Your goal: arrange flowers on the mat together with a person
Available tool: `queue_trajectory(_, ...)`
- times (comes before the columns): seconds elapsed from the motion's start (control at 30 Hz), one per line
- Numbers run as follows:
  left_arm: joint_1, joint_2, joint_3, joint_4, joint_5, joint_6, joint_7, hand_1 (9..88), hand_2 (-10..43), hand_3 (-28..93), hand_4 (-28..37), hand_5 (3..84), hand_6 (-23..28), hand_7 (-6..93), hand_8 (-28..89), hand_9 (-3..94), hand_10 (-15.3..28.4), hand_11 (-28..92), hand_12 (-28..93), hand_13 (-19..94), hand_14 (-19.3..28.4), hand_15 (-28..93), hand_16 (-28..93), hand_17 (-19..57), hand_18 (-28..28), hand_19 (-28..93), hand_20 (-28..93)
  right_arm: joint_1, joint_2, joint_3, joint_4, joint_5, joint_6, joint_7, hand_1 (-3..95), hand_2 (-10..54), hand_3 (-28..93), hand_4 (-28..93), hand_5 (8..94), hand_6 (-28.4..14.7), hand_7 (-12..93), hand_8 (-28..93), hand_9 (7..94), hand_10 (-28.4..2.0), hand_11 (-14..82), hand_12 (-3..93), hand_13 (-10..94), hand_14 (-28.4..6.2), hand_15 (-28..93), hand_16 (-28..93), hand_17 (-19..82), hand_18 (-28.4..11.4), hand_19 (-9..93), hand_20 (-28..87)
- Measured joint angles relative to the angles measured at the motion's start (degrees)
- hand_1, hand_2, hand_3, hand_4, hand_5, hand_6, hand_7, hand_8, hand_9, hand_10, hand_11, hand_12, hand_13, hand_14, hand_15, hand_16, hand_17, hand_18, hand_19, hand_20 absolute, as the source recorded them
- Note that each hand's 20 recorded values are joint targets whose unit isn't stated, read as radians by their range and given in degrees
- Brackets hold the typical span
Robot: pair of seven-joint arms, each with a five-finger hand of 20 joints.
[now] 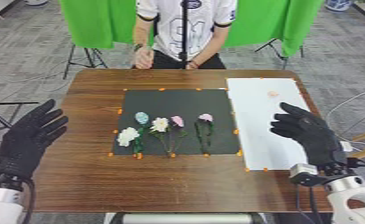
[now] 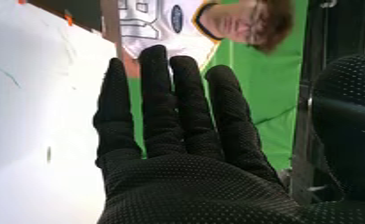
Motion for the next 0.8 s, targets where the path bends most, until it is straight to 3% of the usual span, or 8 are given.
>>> queue_trajectory(0.5, -2.17, 0.18, 1.78, 0.46, 0.23, -0.79, -0.85, 25.7, -1.4, 70, -24.9, 33.4, 4.6, 15.7, -8, 28.9, 12.5, 18, 20, 23, 15.2, 26, 4, -8.1, 22.9, 45, 12, 1.01, -0.64, -1.84, -0.21, -0.10, -0.68, 0.97, 18.5, 0.2, 84, -23, 38.5, -4.7, 14, -8, 42.4, -14.6, 13.9, 25.3, 38, -12.5, 30, 28, 12, -20.7, 49, 34)
queue_trajectory(0.8, -1.07, 0.58, 2.21, 0.35, 0.24, -0.25, -0.16, 25.9, -1.4, 70, -24.9, 33.5, 4.6, 15.8, -8, 29.1, 12.5, 18, 20, 23, 15.2, 27, 4, -8.0, 22.9, 45, 12, 1.76, -0.69, -2.69, 0.00, -0.63, -0.92, 0.82, 18.3, -0.2, 84, -23, 38.3, -4.8, 14, -8, 41.8, -14.8, 13.6, 25.4, 38, -12.4, 30, 28, 12, -20.7, 48, 33)
